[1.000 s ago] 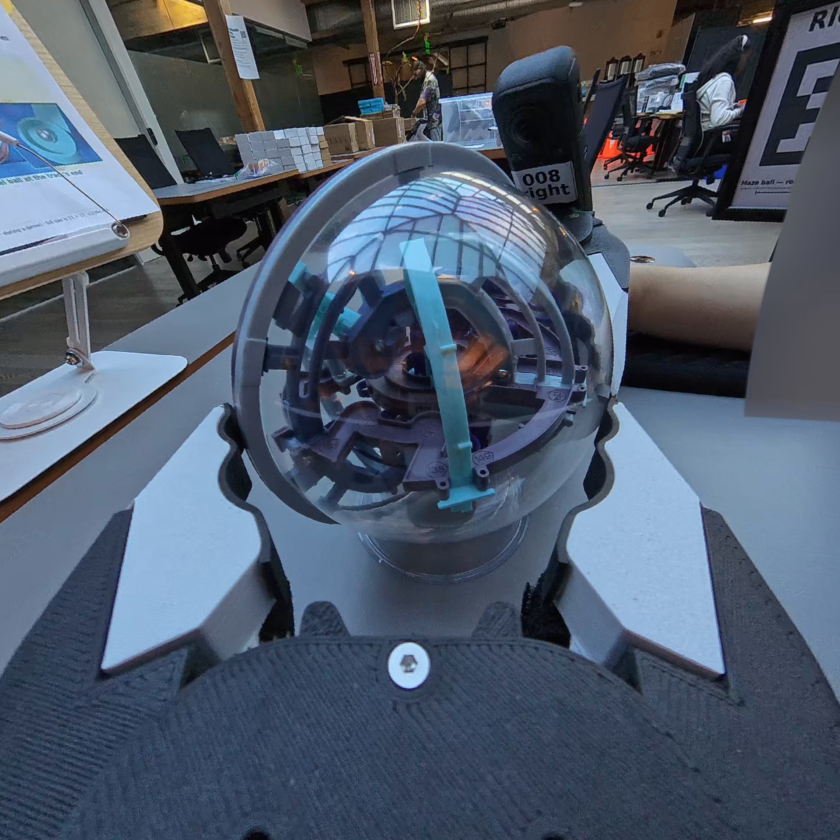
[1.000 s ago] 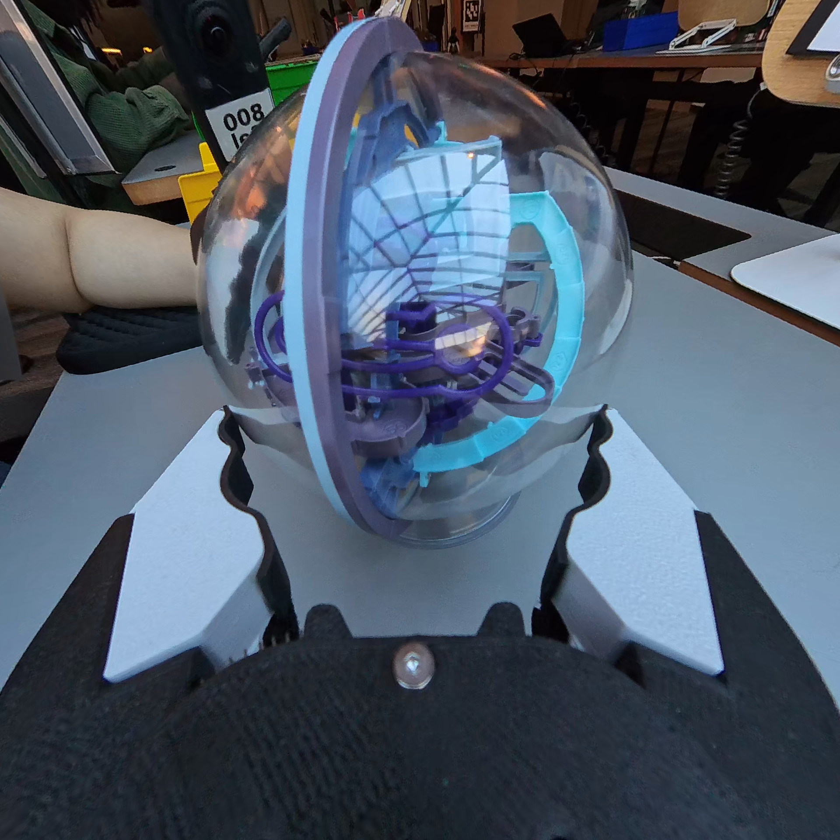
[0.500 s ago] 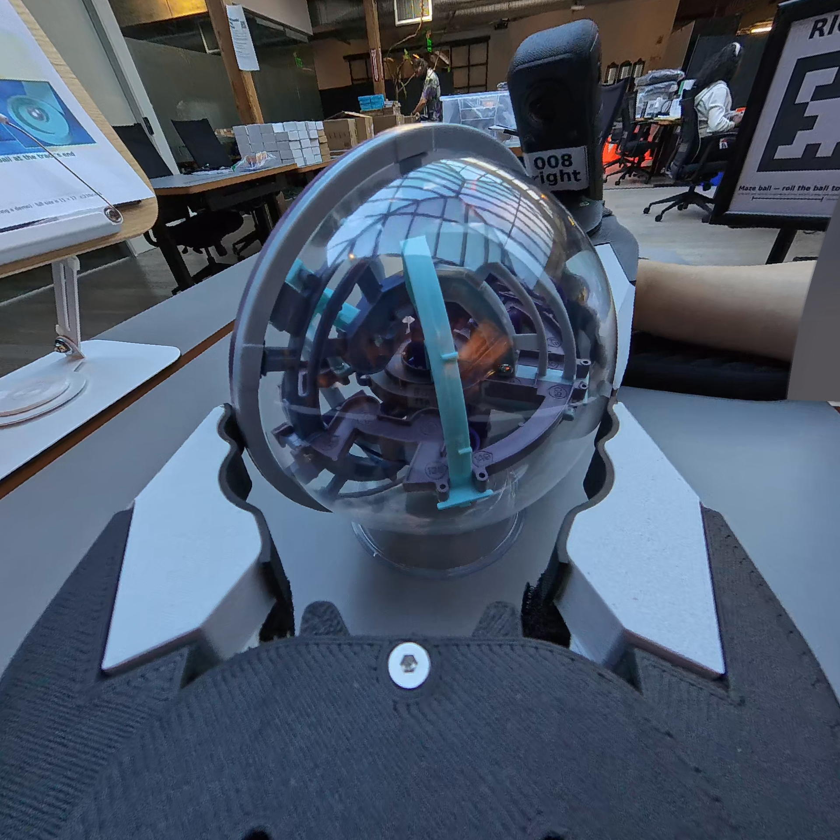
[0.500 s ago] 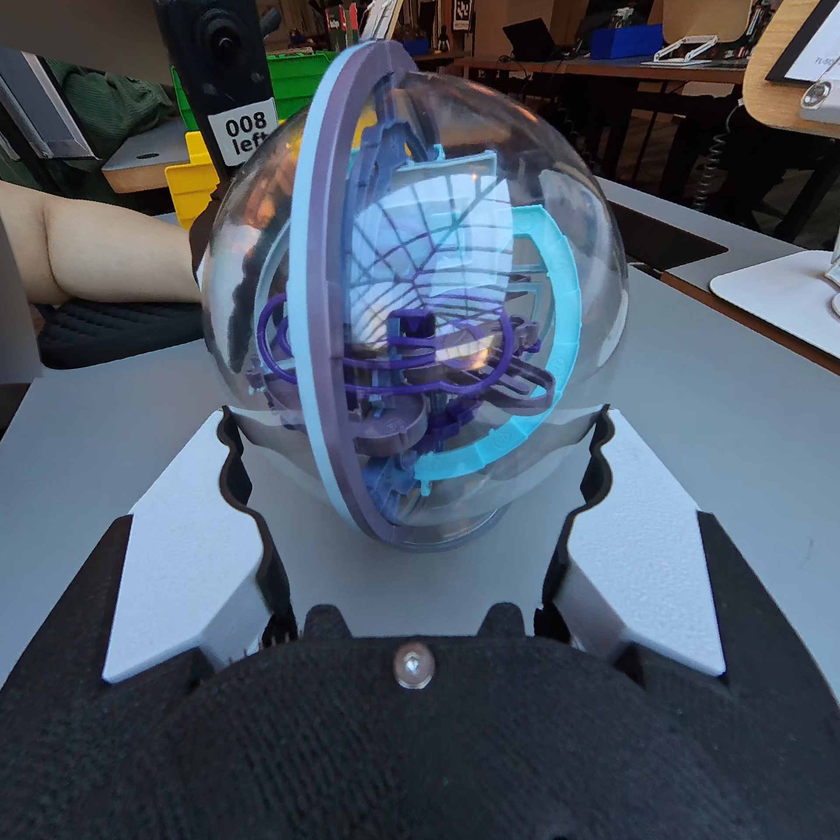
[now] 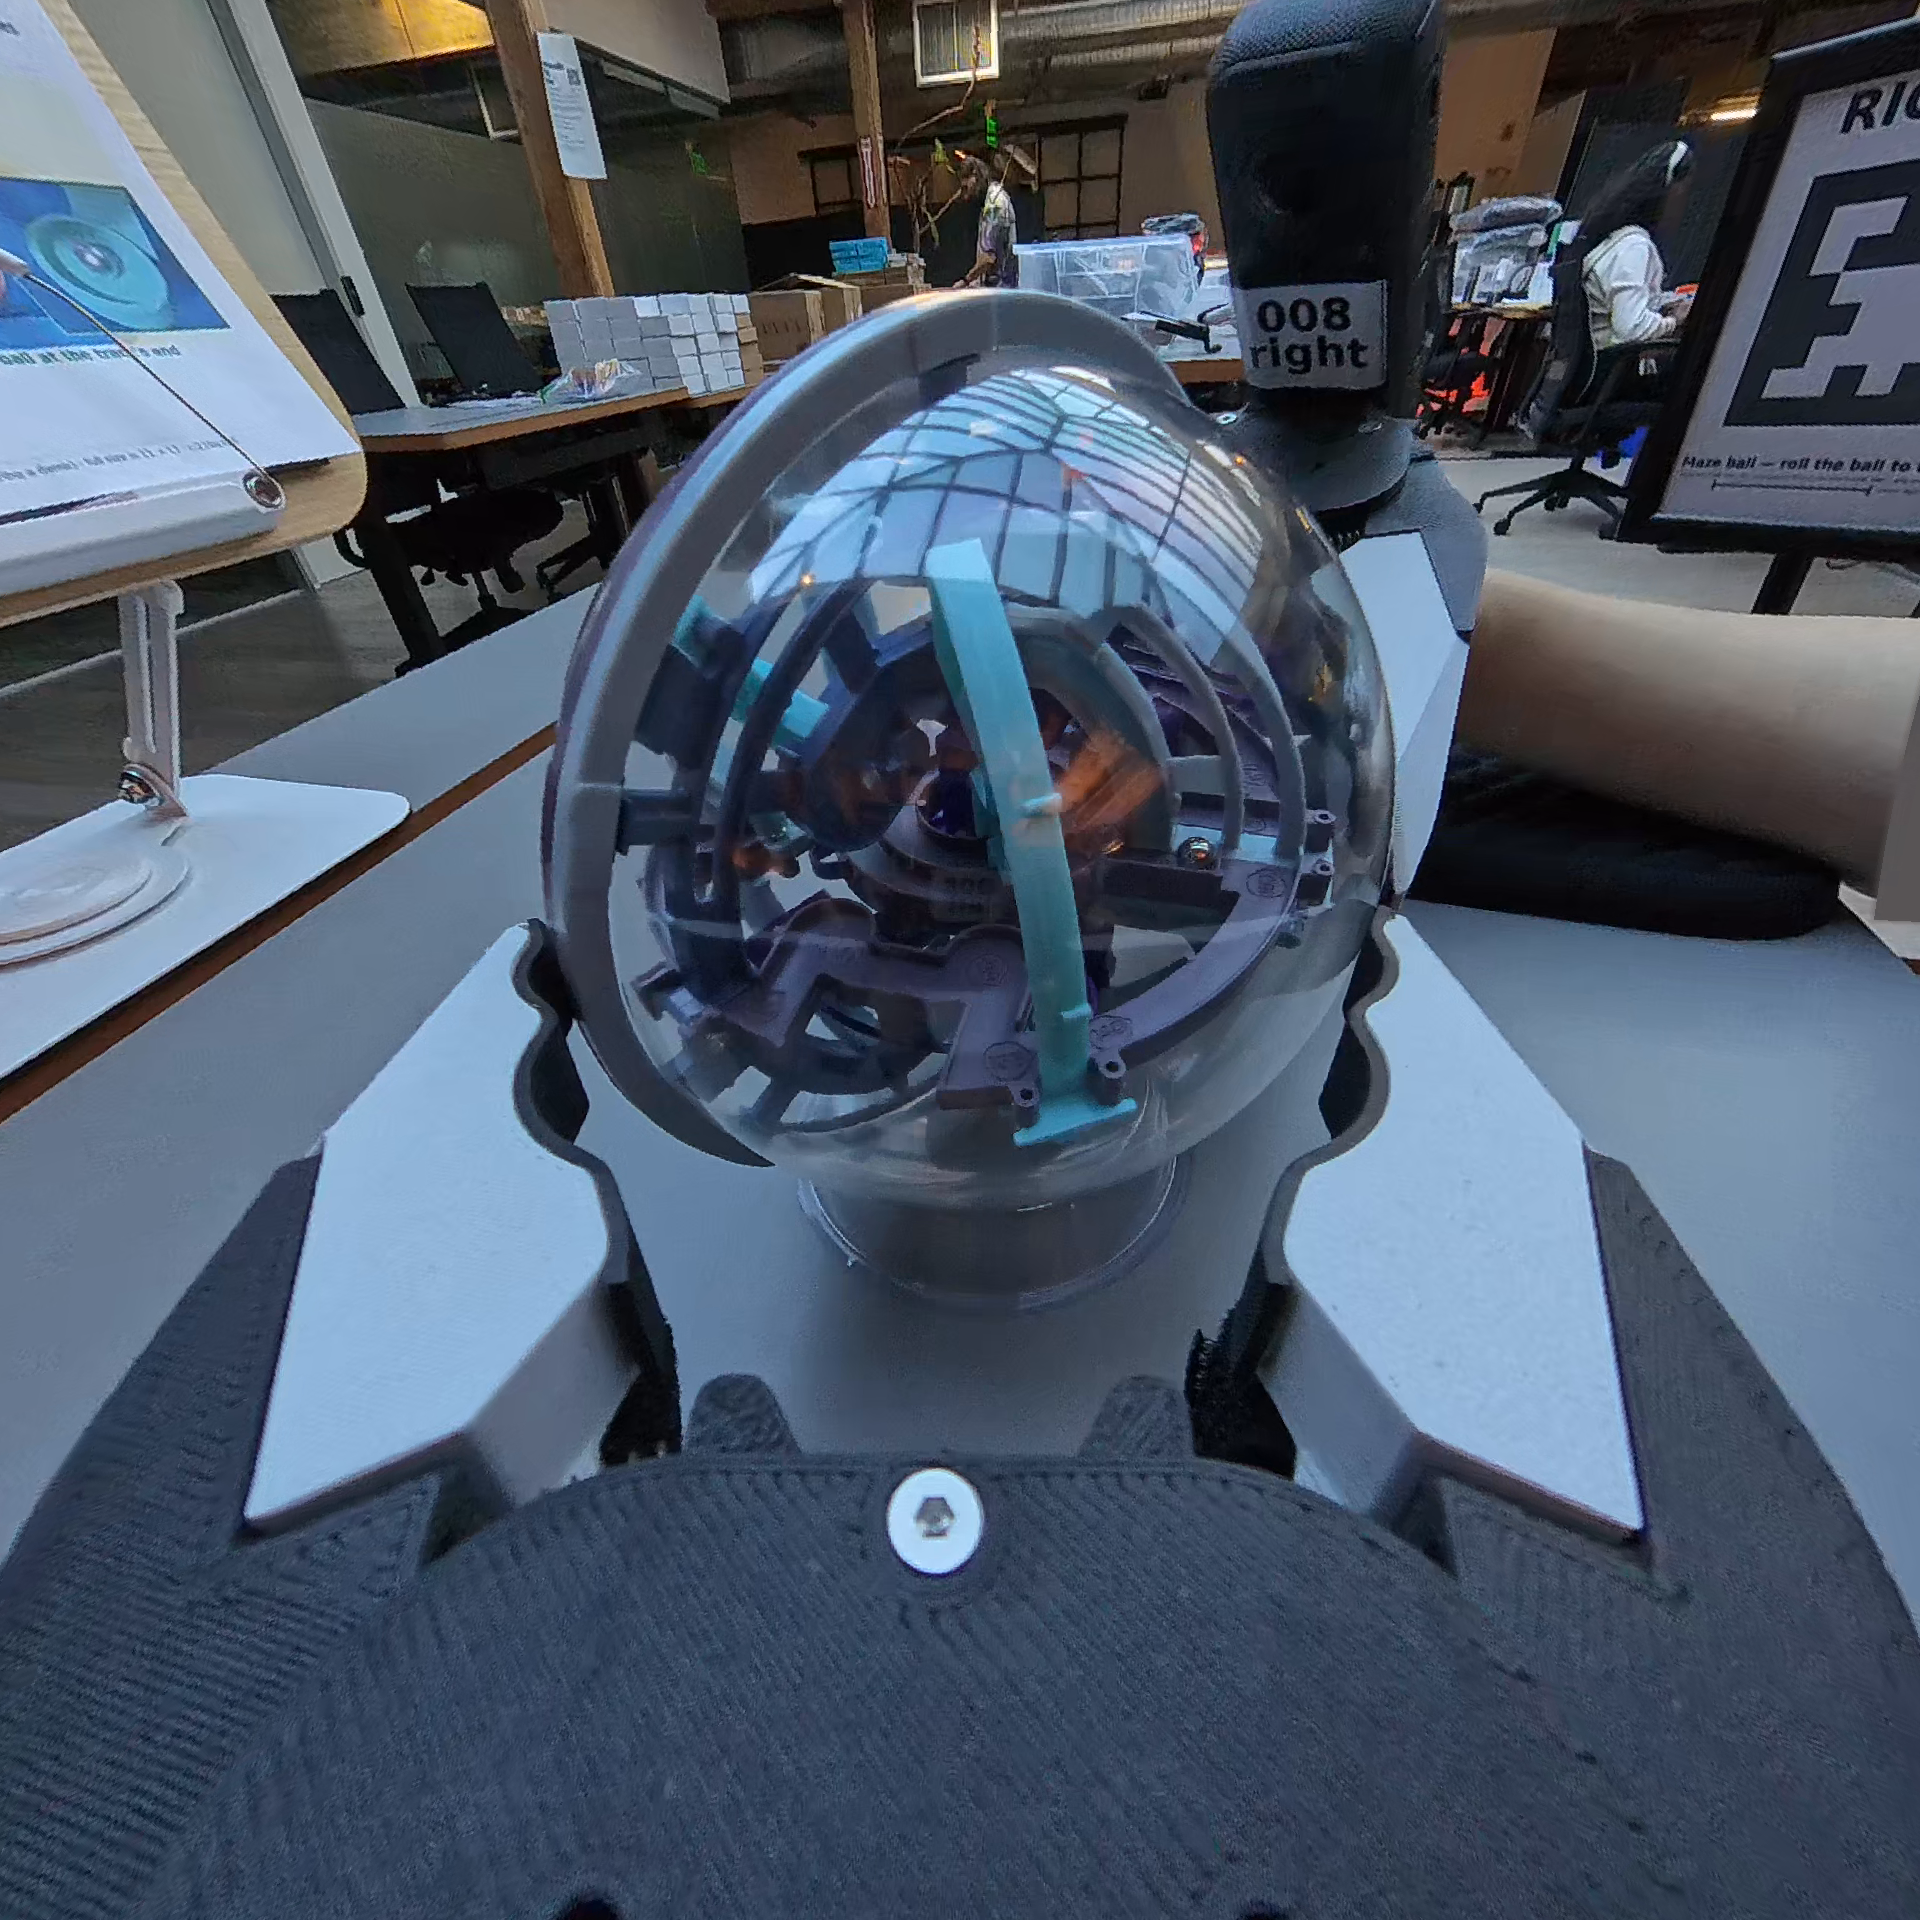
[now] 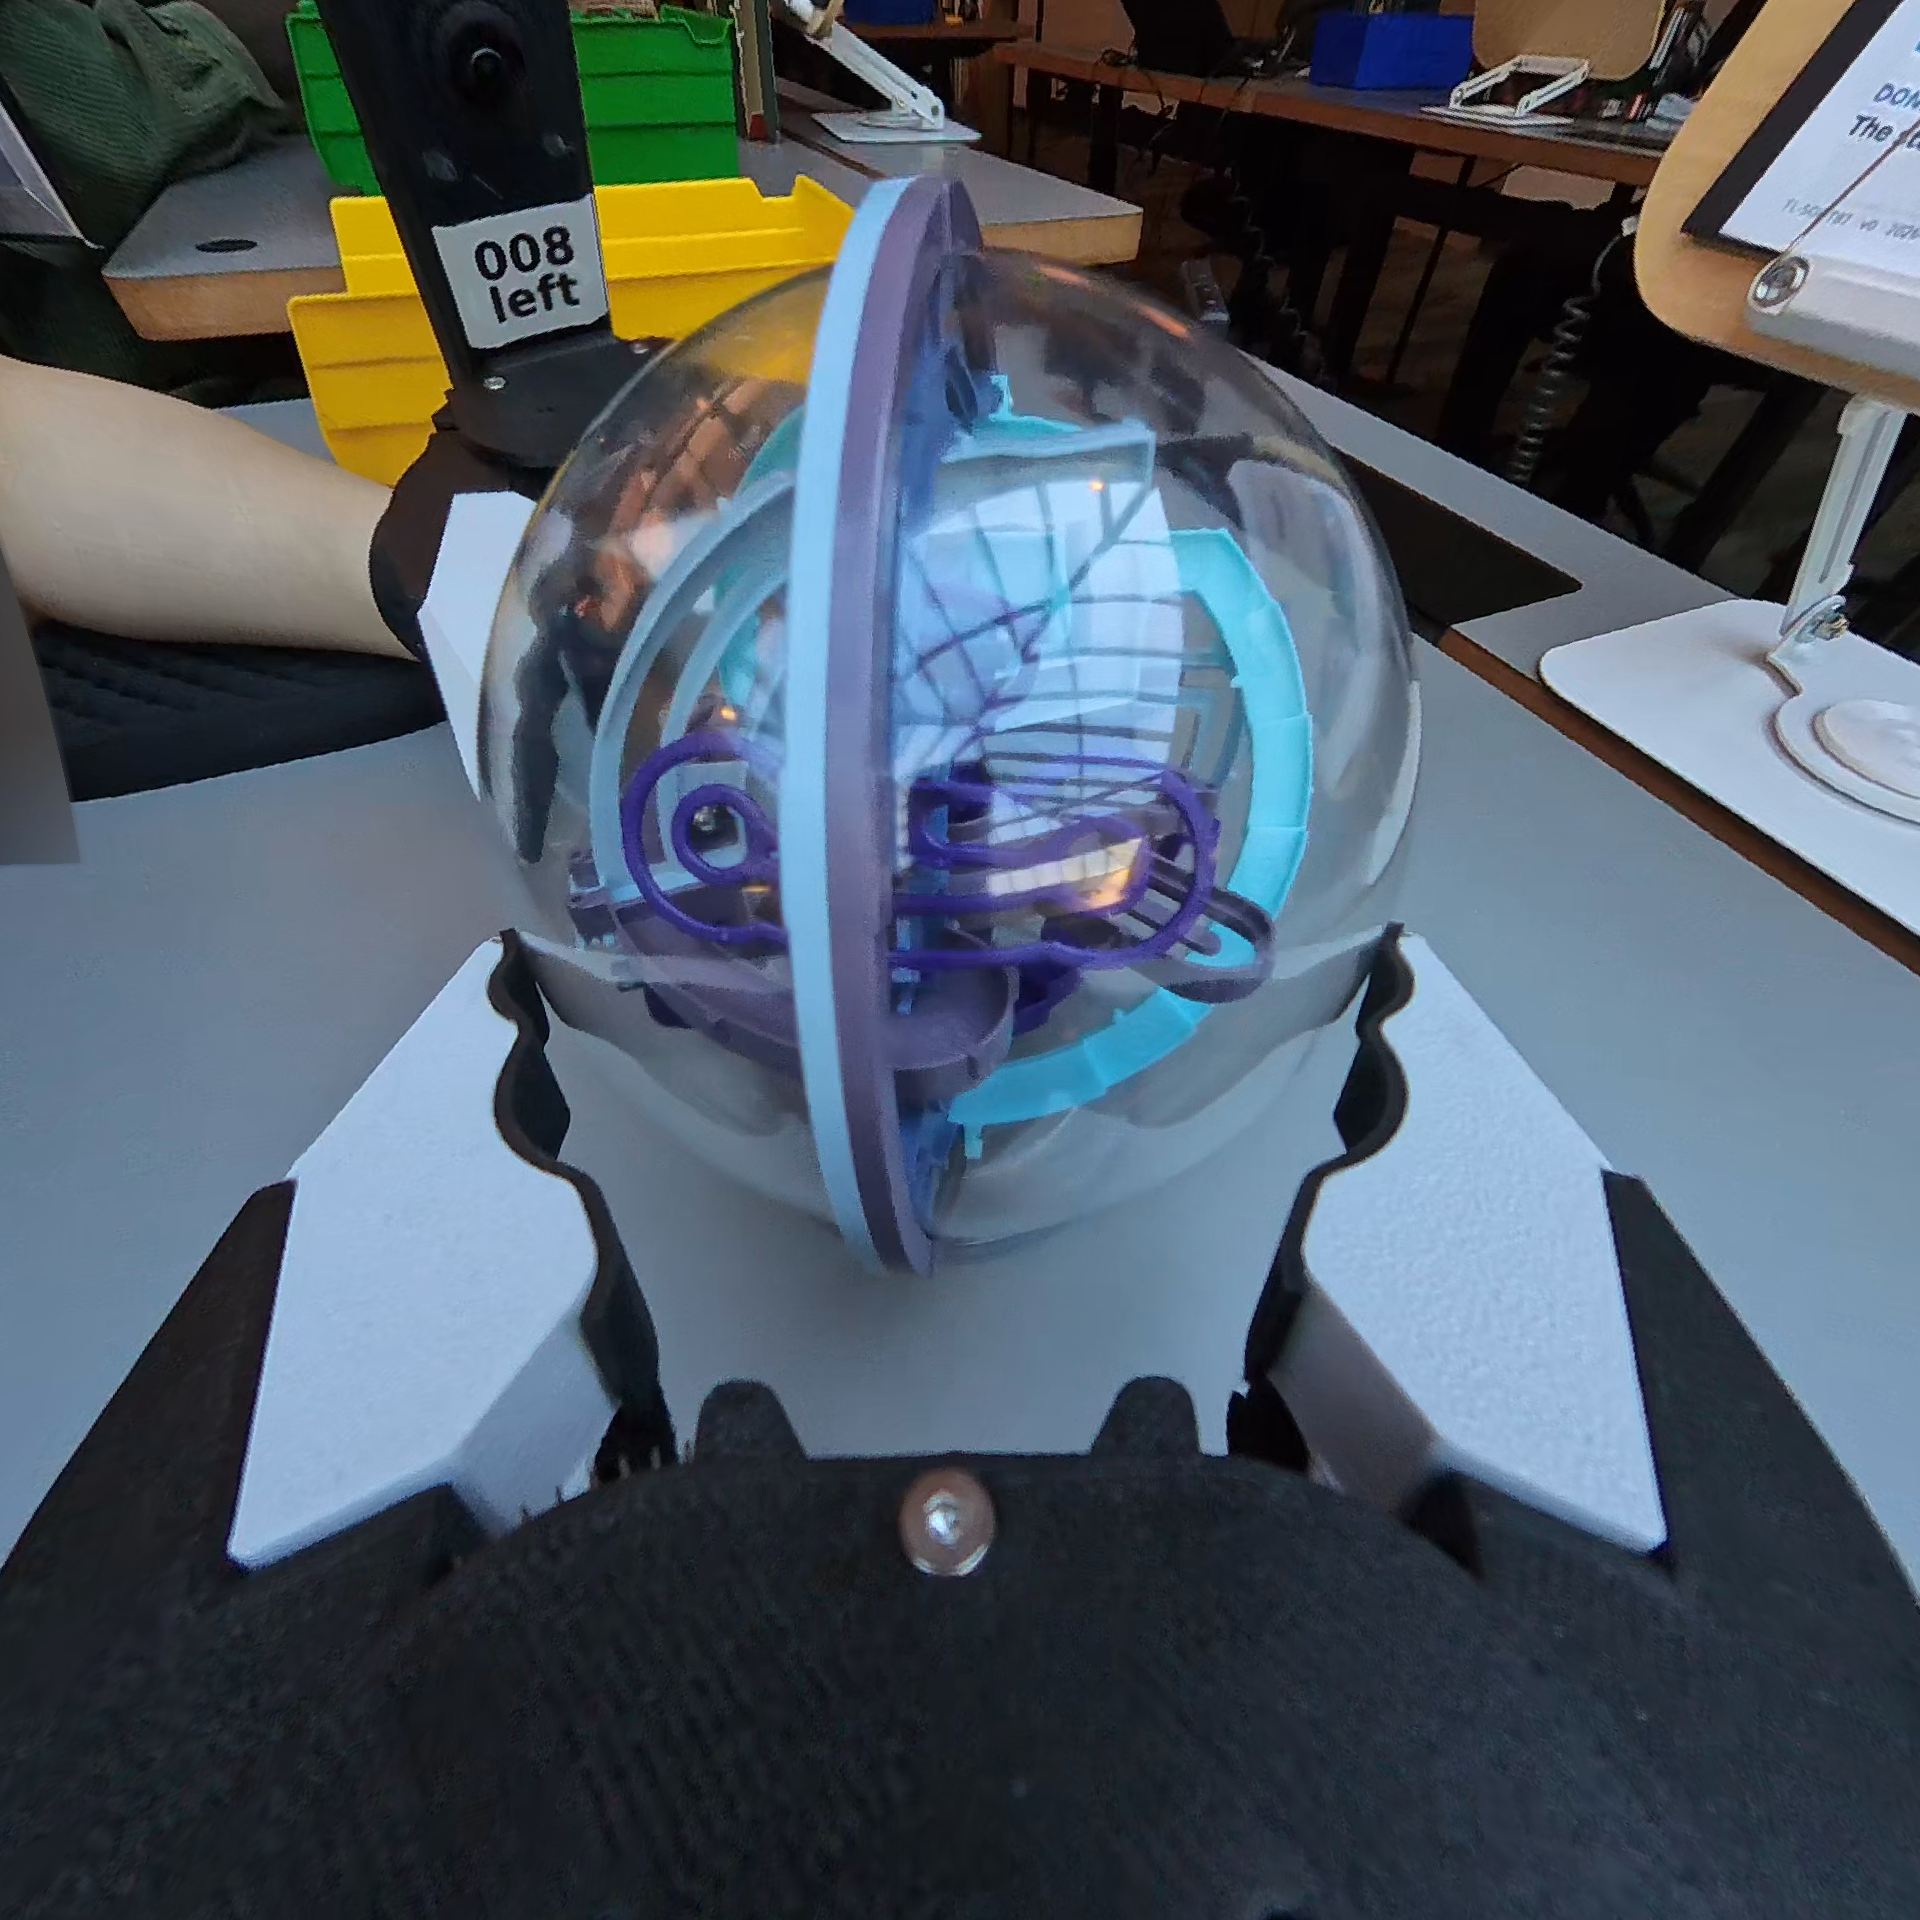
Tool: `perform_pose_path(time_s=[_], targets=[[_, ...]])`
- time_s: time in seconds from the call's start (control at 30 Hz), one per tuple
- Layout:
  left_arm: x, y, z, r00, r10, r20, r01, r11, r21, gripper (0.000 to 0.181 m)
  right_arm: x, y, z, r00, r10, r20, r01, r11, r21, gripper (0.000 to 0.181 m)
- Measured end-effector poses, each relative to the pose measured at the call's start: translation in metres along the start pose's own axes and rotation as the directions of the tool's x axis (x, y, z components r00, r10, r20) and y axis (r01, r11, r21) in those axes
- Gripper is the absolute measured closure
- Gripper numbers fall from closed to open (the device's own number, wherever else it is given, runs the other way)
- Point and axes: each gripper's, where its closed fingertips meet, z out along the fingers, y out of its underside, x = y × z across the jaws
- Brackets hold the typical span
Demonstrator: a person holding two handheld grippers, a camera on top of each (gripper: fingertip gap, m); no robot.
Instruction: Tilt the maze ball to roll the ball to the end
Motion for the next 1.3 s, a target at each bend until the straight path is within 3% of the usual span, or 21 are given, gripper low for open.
perform_pose_path(time_s=[0.5, 0.8, 0.97, 1.3], targets=[[-0.002, 0.001, 0.001, 1.000, 0.014, 0.000, -0.014, 1.000, 0.018, 0.039, 0.003, -0.004, -0.002, 1.000, -0.011, -0.020, 0.010, 0.998, -0.058, 0.030], [-0.001, 0.023, 0.009, 0.998, 0.059, -0.027, -0.062, 0.992, -0.113, 0.030, 0.001, -0.004, 0.000, 1.000, -0.008, 0.009, 0.009, 0.998, -0.061, 0.030], [-0.001, 0.023, 0.009, 0.998, 0.054, -0.029, -0.057, 0.992, -0.110, 0.032, 0.002, -0.004, -0.001, 1.000, -0.008, 0.012, 0.009, 0.997, -0.074, 0.030], [-0.004, 0.021, 0.007, 0.999, 0.029, -0.021, -0.031, 0.995, -0.092, 0.039, 0.007, -0.012, -0.001, 0.988, -0.141, -0.060, 0.131, 0.981, -0.143, 0.030]])
